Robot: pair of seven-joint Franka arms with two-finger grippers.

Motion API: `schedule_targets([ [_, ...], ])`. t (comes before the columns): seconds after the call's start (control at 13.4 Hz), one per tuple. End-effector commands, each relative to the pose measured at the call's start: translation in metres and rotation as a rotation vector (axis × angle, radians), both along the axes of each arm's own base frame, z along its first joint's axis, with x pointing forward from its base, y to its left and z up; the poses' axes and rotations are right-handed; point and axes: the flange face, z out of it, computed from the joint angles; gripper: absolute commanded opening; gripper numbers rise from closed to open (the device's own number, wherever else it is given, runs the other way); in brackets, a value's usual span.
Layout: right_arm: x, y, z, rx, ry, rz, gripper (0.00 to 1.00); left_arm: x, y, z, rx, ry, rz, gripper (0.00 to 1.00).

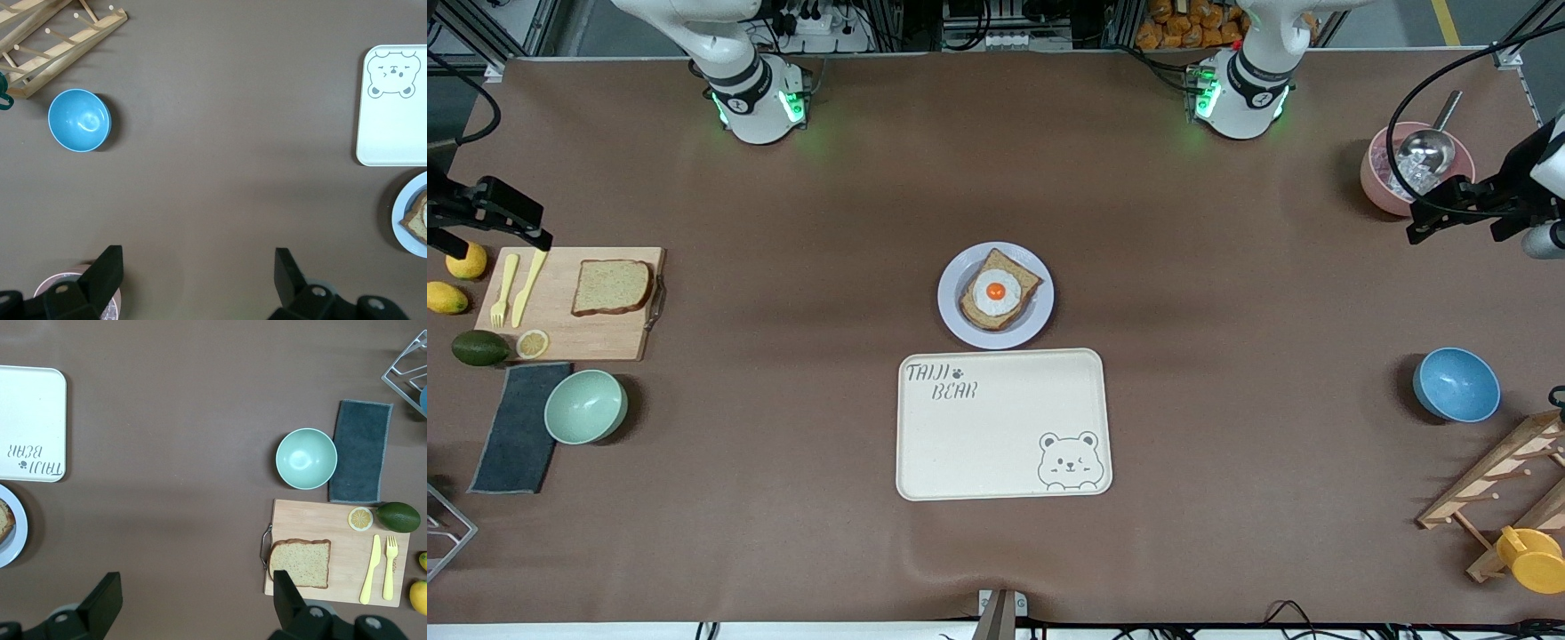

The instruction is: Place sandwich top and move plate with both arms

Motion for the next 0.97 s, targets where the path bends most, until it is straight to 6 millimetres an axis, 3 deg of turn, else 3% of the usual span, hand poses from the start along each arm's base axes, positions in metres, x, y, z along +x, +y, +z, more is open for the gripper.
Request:
schedule_targets([
  [0.0, -0.001, -0.003, 0.000, -0.018, 0.009, -0.021, 1.00, -0.005, 0.001, 0.005, 0.024, 0.003, 0.016, 1.00],
  [0.37, 0.001, -0.009, -0.005, -0.016, 0.017, -0.026, 1.00, -0.004, 0.003, 0.008, 0.025, 0.000, 0.022, 1.00],
  [0.9, 0.009, -0.043, -0.023, 0.000, 0.043, -0.027, 1.00, -0.004, 0.003, 0.004, 0.011, 0.008, 0.024, 1.00],
])
